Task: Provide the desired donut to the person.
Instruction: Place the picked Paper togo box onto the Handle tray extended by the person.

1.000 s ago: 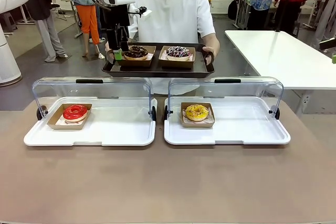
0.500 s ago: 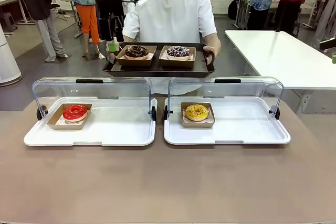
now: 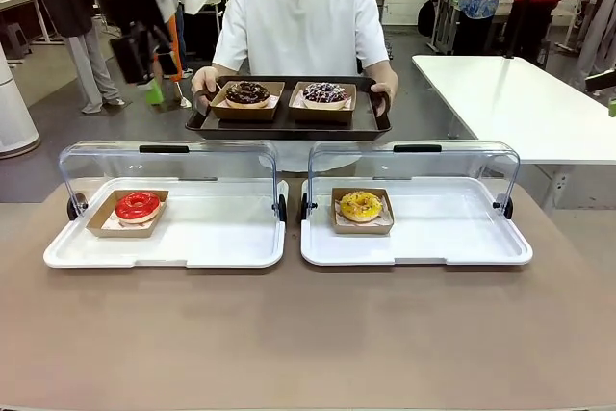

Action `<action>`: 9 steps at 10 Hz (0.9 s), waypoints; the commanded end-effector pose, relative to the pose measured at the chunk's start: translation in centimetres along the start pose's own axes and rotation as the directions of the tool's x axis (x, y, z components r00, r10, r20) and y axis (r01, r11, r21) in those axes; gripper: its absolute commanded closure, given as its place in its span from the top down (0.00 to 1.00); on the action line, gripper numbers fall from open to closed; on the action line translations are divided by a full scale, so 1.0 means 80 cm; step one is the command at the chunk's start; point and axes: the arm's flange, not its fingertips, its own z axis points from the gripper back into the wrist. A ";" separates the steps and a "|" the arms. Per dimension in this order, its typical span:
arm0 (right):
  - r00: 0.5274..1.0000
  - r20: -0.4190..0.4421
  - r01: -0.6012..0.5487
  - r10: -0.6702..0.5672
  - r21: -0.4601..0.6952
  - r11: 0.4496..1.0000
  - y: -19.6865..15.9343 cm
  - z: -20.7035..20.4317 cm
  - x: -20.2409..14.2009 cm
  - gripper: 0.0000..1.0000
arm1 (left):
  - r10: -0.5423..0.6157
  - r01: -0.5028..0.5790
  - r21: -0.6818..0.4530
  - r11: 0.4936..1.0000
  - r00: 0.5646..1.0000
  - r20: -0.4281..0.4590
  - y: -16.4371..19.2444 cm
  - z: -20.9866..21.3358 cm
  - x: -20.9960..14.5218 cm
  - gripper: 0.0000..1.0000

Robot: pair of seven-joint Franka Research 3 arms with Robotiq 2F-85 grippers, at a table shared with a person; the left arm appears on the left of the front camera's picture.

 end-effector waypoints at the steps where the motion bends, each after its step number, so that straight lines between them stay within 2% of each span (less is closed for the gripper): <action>1: 1.000 0.024 -0.005 0.005 -0.008 1.000 -0.001 -0.001 0.001 1.00 | -0.020 0.019 0.022 1.000 0.998 0.060 -0.033 -0.013 -0.032 1.00; 3: 1.000 0.024 -0.005 0.005 -0.008 1.000 -0.001 -0.001 0.001 1.00 | 0.011 -0.011 -0.004 1.000 0.995 0.103 -0.041 -0.017 -0.057 1.00; 6: 1.000 0.024 -0.005 0.005 -0.008 1.000 -0.001 -0.001 0.001 1.00 | 0.019 -0.012 -0.052 0.999 0.991 0.131 -0.033 -0.028 -0.073 1.00; 7: 1.000 0.024 -0.005 0.005 -0.008 1.000 -0.001 -0.001 0.001 1.00 | 0.037 -0.035 -0.019 0.999 0.996 0.079 -0.035 -0.019 -0.069 1.00; 9: 1.000 0.024 -0.005 0.005 -0.008 1.000 -0.001 -0.001 0.001 1.00 | 0.037 -0.035 -0.019 0.999 0.996 0.079 -0.035 -0.019 -0.069 1.00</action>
